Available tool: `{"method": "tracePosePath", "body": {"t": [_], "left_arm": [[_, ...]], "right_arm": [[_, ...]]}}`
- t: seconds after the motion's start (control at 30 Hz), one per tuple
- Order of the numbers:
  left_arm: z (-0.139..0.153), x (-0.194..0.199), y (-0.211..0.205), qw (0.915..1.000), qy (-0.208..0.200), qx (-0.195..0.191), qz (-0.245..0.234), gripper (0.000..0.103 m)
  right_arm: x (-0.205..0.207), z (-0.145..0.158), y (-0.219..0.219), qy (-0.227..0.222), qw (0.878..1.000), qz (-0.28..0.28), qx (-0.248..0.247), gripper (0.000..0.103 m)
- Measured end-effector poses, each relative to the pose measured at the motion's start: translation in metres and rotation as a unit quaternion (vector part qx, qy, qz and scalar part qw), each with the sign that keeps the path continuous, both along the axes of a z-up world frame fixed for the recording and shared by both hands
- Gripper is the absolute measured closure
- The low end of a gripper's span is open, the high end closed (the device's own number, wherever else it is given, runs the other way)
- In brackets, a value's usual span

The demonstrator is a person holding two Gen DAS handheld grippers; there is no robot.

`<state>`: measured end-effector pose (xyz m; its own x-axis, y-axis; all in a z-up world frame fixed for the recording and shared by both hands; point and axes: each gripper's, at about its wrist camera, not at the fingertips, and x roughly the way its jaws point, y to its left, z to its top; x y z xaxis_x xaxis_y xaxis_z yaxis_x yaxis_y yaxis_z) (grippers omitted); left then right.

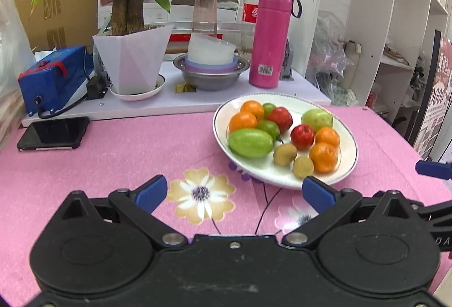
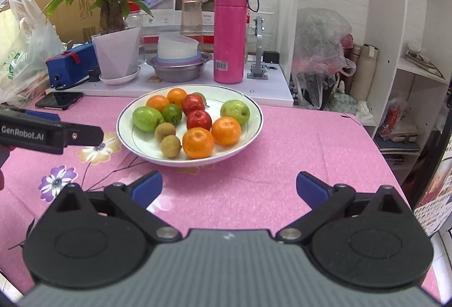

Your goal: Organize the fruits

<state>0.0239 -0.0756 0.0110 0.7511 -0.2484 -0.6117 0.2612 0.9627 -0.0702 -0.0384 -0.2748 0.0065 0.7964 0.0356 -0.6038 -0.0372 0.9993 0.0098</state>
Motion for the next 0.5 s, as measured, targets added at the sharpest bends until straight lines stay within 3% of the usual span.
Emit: {"method": "tracePosePath", "body": {"t": [0.23, 0.5], "left_arm": [[0.0, -0.009, -0.002, 0.9995, -0.011, 0.029, 0.006, 0.0], [0.004, -0.014, 0.005, 0.9996, -0.018, 0.02, 0.011, 0.0]], "right_arm": [[-0.004, 0.0, 0.005, -0.001, 1.0, 0.003, 0.002, 0.0], [-0.006, 0.002, 0.01, 0.002, 1.0, 0.004, -0.001, 0.0]]}}
